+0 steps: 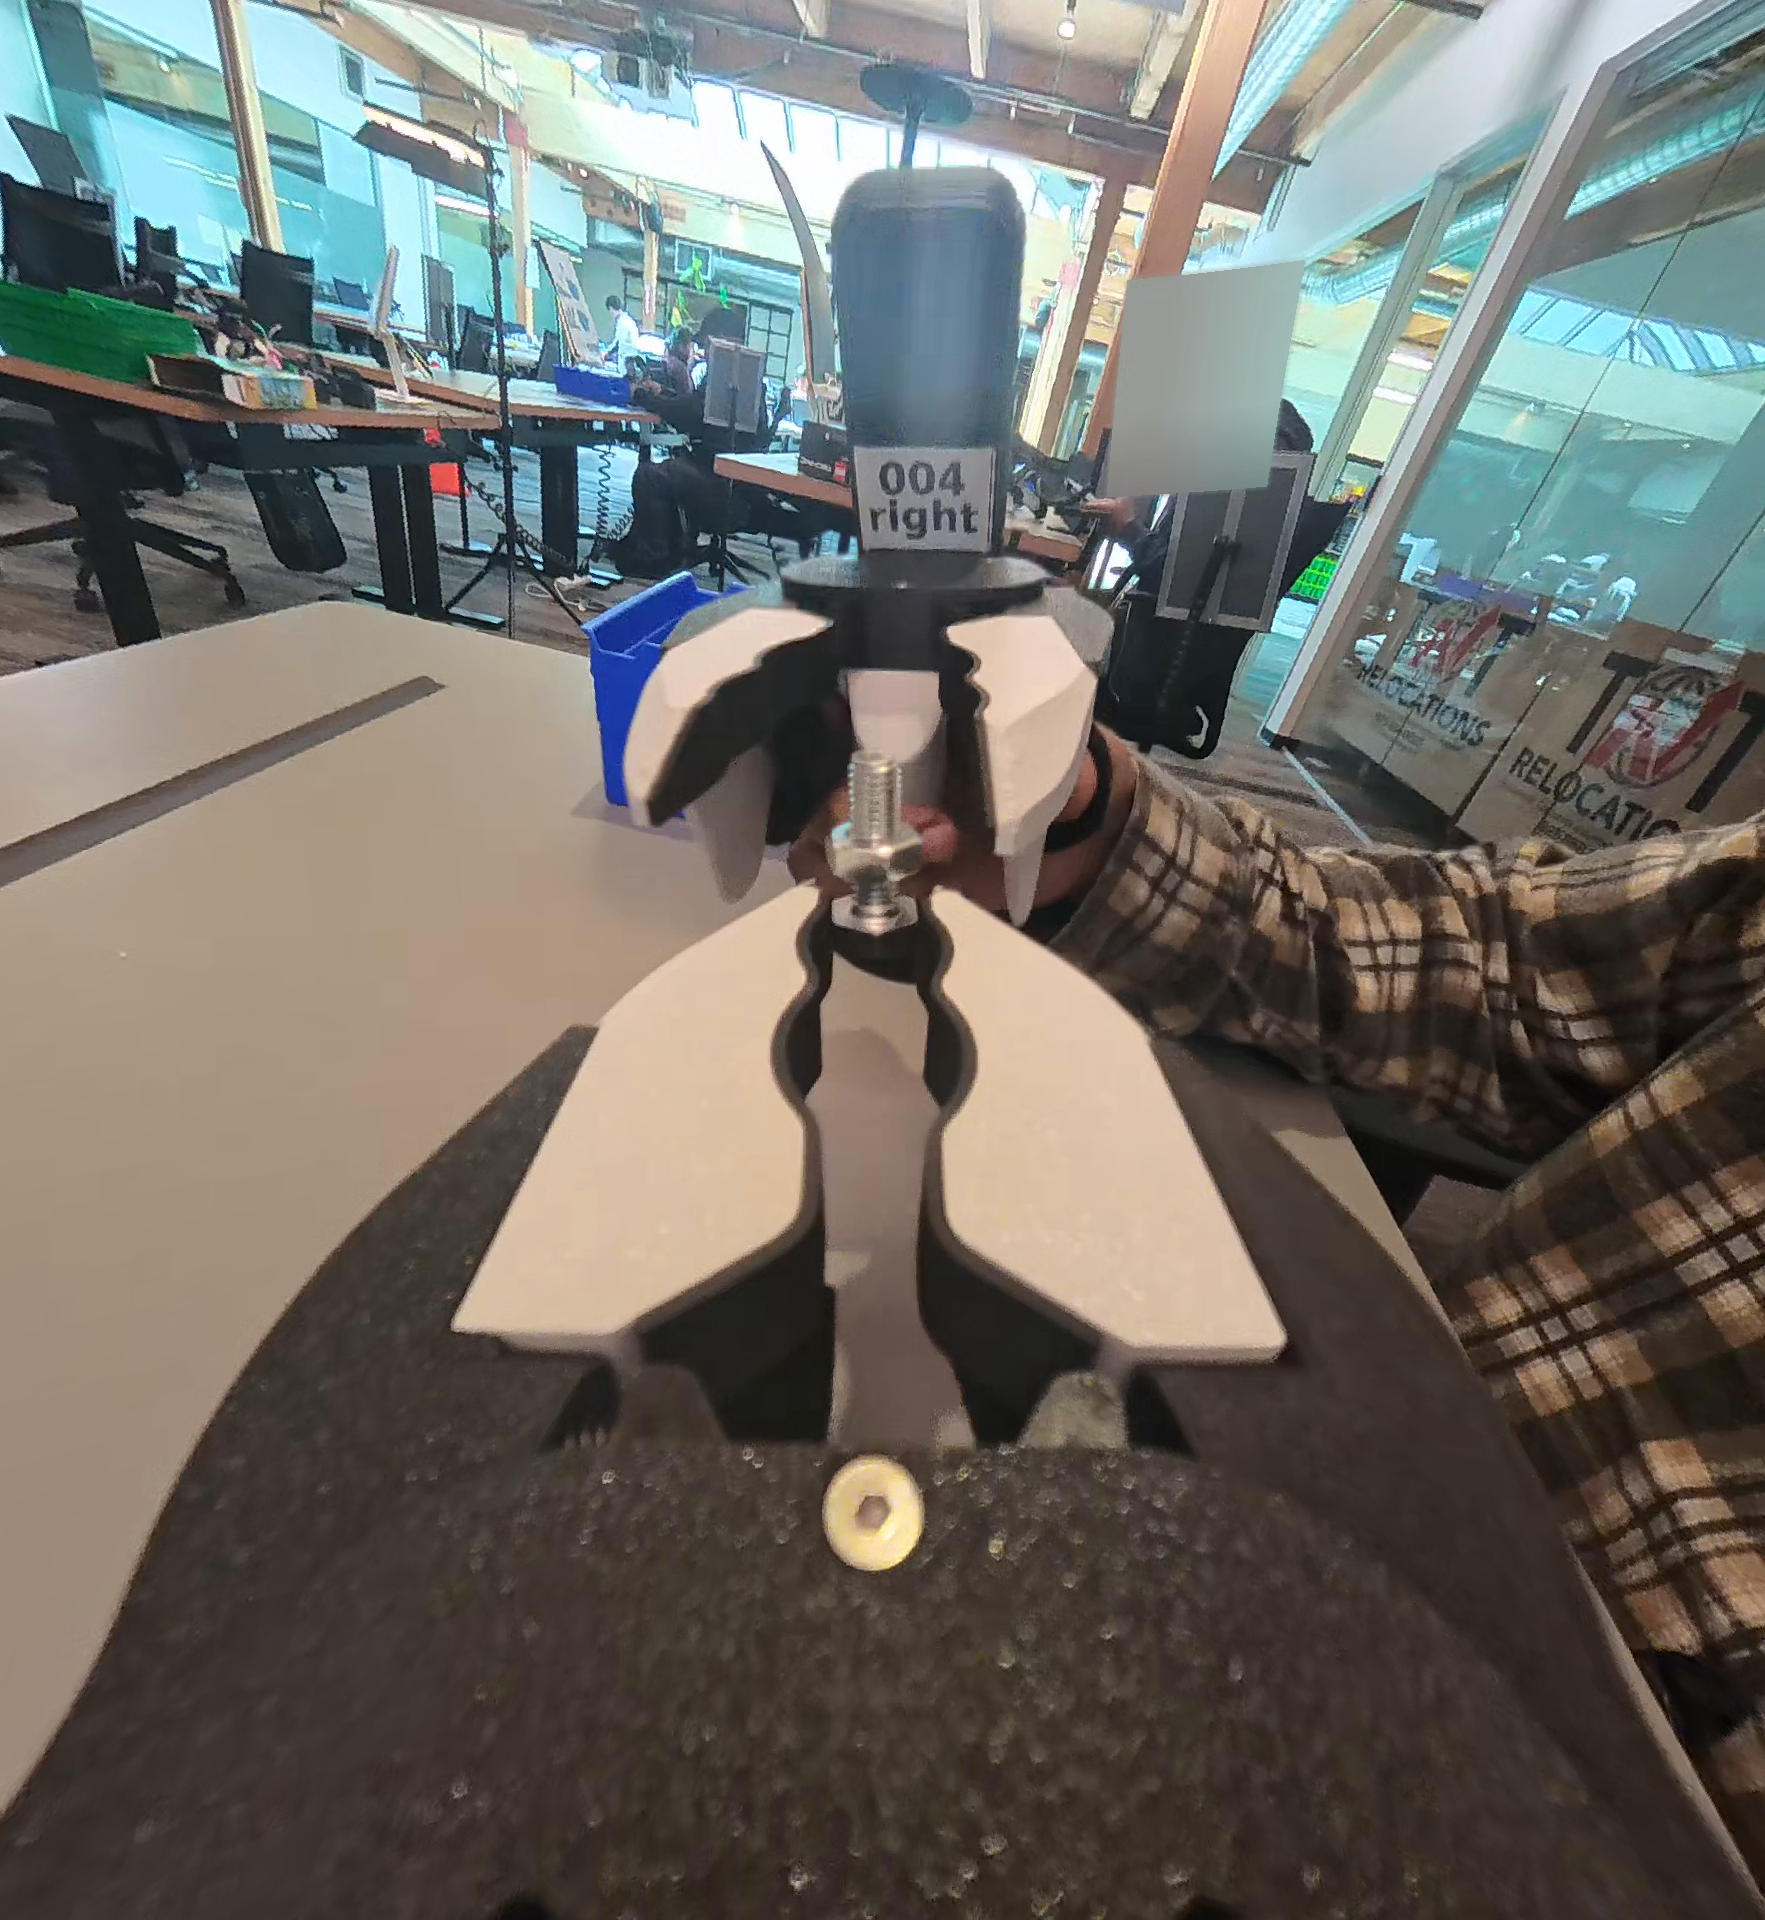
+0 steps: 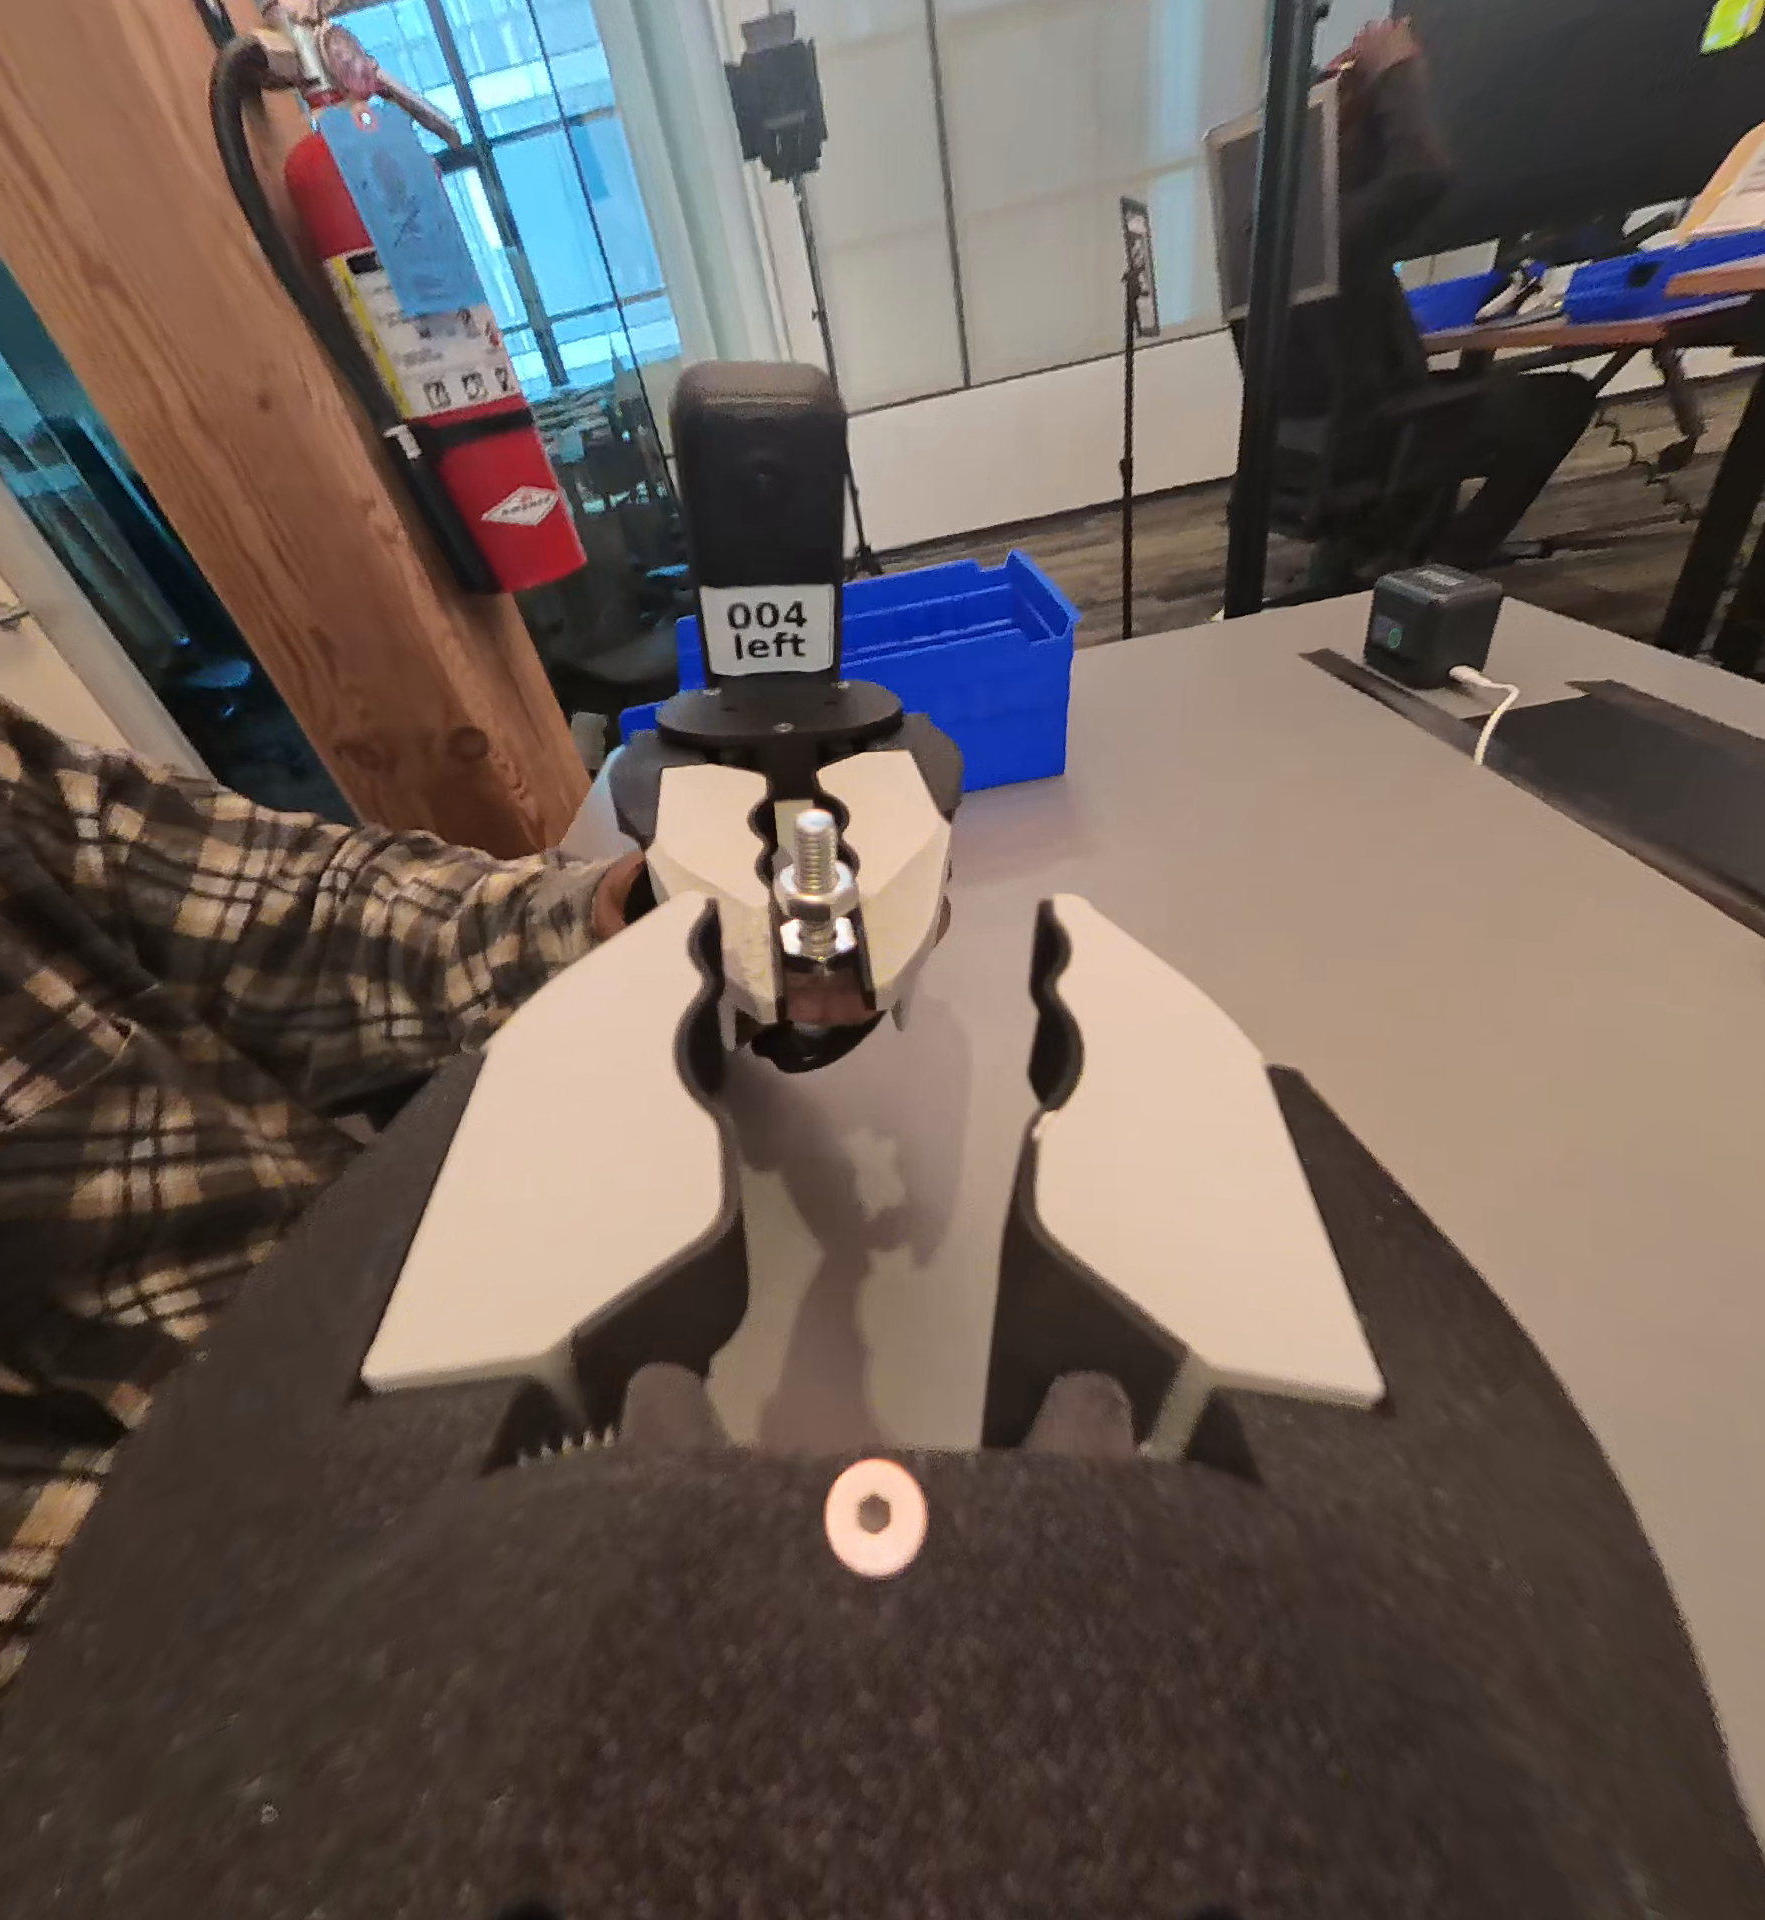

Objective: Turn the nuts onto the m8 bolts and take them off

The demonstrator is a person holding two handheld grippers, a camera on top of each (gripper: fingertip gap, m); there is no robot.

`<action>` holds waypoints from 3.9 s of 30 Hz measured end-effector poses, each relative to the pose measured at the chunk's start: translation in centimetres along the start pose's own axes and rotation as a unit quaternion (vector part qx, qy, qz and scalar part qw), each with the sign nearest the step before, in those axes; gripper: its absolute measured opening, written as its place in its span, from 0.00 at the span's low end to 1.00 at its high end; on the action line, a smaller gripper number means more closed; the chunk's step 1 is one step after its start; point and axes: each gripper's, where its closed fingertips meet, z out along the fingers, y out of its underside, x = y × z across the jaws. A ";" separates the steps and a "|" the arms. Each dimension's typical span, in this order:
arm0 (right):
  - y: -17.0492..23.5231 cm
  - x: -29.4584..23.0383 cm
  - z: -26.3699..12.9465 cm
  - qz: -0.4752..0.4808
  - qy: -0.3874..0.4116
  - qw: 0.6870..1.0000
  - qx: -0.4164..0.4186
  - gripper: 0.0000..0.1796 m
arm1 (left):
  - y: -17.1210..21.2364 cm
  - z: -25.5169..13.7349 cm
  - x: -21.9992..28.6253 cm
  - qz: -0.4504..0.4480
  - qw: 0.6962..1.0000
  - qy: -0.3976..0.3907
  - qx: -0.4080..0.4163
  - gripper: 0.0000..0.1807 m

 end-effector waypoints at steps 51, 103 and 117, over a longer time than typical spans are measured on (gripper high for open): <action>-1.1 0.7 0.3 -0.010 0.036 0.999 0.026 0.42 | -0.8 0.2 0.9 0.018 0.999 0.008 0.043 0.08; -3.2 0.3 -1.5 -0.028 0.039 0.995 0.085 0.43 | -0.8 0.2 1.6 0.040 0.998 0.011 0.043 0.08; -2.3 -0.4 -0.1 -0.043 0.029 0.997 0.056 0.43 | -0.7 0.5 1.8 0.045 0.998 0.015 0.038 0.08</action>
